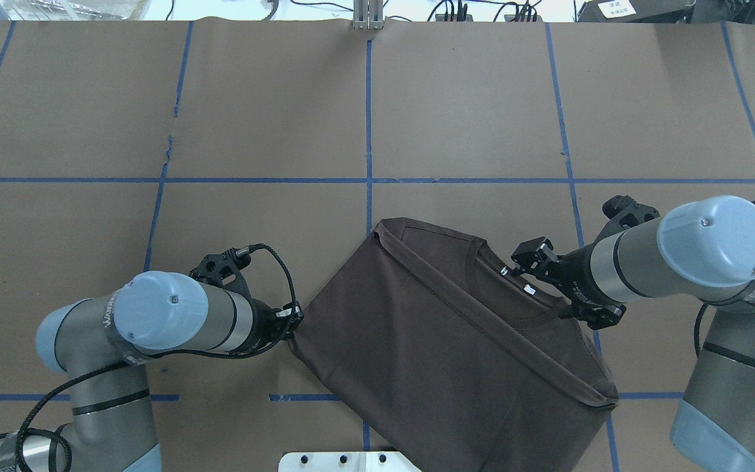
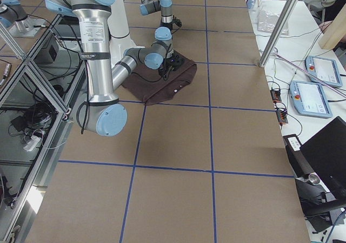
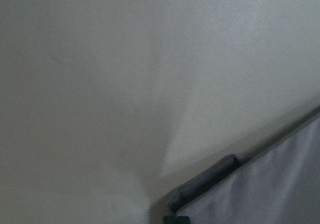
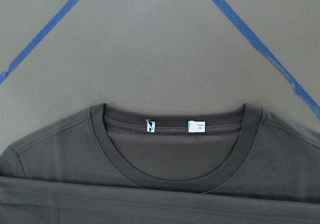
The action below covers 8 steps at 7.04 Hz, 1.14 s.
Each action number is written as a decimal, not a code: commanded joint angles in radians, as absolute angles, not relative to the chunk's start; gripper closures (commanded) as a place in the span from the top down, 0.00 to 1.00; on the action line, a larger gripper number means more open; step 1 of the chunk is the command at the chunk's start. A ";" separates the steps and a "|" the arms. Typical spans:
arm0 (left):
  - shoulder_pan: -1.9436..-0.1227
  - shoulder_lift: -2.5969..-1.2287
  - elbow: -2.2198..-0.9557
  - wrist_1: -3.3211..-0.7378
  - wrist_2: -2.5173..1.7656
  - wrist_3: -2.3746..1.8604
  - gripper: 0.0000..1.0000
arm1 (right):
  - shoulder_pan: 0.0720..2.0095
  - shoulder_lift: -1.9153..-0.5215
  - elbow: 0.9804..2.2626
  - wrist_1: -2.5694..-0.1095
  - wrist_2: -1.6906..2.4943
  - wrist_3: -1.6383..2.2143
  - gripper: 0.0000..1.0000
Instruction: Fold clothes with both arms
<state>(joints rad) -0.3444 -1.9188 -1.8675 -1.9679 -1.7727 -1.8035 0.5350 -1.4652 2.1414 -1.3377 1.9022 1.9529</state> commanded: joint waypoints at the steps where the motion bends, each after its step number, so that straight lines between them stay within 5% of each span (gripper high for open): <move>1: -0.395 -1.891 -1.891 -1.948 -1.772 -1.661 0.00 | 0.537 -1.459 2.140 -1.338 1.902 1.953 1.00; 4: -0.634 -2.064 -1.730 -1.913 -1.782 -1.582 0.00 | 0.538 -1.442 2.138 -1.330 1.899 1.951 1.00; 8: -0.790 -2.420 -1.104 -2.202 -1.812 -1.445 0.00 | 0.537 -1.350 2.090 -1.322 1.859 1.954 1.00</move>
<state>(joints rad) -0.7544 -2.3281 -1.2852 -2.1184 -1.8027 -1.4771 0.5368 -1.3901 2.1179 -1.3236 1.8627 1.9523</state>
